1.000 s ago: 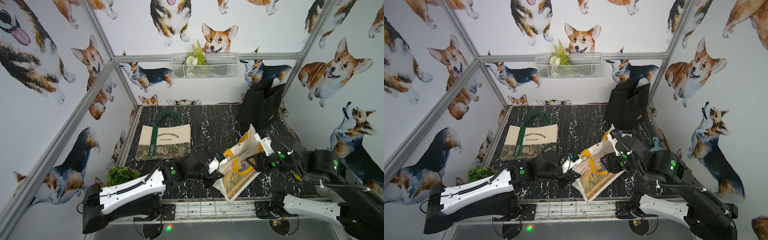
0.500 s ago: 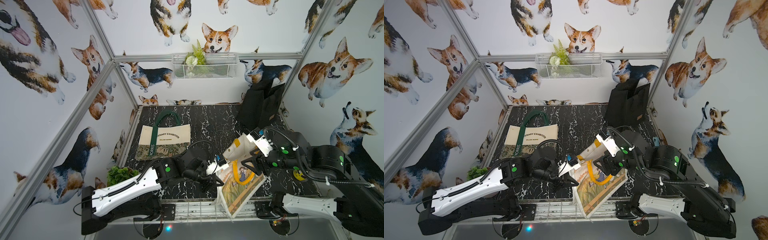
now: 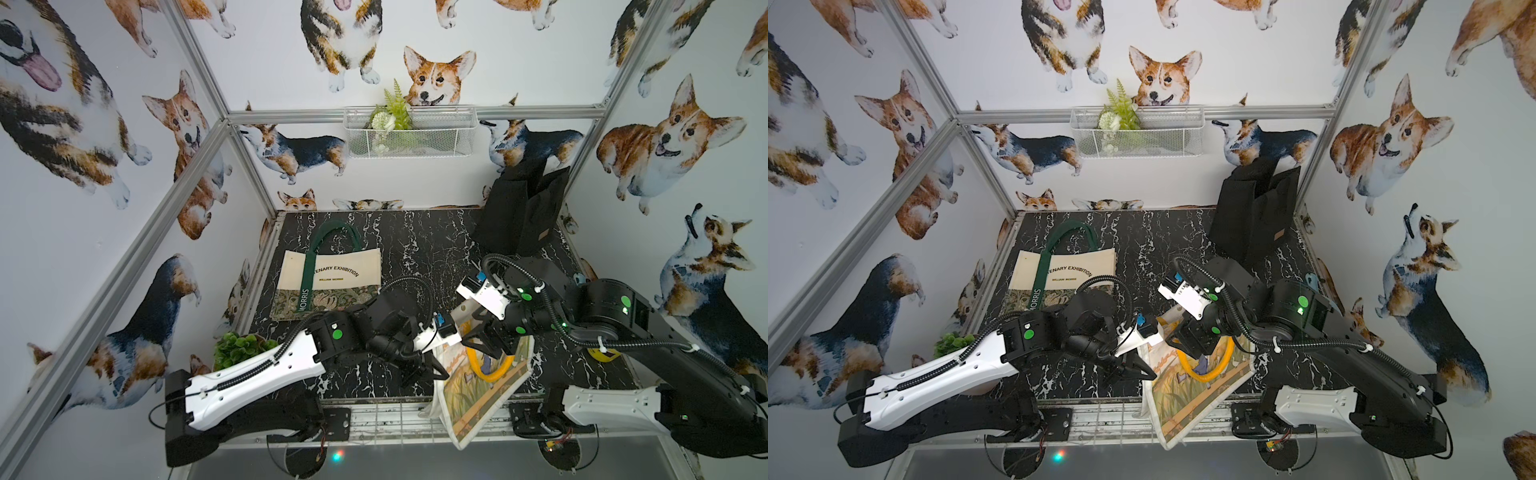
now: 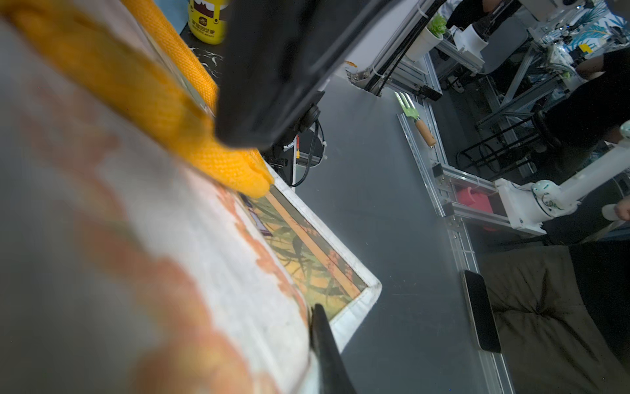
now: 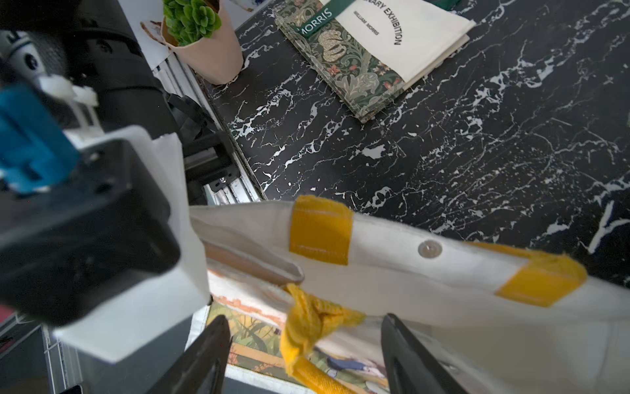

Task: Put away the canvas bag
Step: Press the canvas bag at the center of the board.

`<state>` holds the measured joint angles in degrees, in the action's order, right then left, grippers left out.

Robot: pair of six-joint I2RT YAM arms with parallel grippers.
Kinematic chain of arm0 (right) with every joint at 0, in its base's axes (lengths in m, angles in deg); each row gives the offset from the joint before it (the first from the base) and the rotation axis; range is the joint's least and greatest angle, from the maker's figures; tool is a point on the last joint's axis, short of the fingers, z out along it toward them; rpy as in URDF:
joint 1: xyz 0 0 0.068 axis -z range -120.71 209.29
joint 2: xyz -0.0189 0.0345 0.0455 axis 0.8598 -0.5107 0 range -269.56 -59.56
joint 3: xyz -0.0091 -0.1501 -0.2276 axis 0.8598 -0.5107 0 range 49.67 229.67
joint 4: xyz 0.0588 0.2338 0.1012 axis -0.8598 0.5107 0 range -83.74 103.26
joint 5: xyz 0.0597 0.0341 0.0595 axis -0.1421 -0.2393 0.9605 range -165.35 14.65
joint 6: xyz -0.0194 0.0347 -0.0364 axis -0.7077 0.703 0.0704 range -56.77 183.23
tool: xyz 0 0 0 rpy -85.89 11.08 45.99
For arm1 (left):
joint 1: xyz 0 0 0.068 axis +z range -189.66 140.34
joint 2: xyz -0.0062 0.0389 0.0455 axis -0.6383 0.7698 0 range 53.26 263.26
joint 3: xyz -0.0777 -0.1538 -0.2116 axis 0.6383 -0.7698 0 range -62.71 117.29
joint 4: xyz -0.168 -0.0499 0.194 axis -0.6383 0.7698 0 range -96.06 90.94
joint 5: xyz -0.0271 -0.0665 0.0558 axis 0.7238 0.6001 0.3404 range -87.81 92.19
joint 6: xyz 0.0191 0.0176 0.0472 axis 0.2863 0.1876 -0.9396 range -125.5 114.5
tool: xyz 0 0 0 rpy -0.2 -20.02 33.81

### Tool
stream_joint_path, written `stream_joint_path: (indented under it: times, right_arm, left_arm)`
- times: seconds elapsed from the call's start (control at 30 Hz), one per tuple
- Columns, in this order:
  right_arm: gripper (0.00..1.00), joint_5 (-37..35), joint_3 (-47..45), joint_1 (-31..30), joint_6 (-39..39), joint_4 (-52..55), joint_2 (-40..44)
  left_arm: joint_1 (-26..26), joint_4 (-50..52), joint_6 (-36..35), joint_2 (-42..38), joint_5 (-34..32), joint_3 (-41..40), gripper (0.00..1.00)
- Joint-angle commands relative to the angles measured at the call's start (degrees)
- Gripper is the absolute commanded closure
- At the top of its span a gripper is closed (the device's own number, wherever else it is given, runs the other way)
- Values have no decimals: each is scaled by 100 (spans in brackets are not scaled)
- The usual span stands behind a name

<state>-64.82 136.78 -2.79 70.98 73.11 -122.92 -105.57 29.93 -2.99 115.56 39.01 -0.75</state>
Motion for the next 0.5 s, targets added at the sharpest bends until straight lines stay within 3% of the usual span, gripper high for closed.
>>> stream_joint_path:
  times: [0.0,0.23,0.37,0.47]
  right_arm:
    - [29,356,61,-108,-753,-429,-21]
    - [29,1176,-162,-150,-1627,-673,317]
    - [29,1605,-362,-154,-1762,-571,325]
    - [29,1651,-514,-189,-1725,-597,287]
  left_arm:
    - [7,35,-598,-100,647,105,100]
    - [-1,1793,-1790,213,-126,853,100]
    - [-3,2114,-2460,313,-498,1033,100]
    - [-5,2124,-3253,131,-408,966,100]
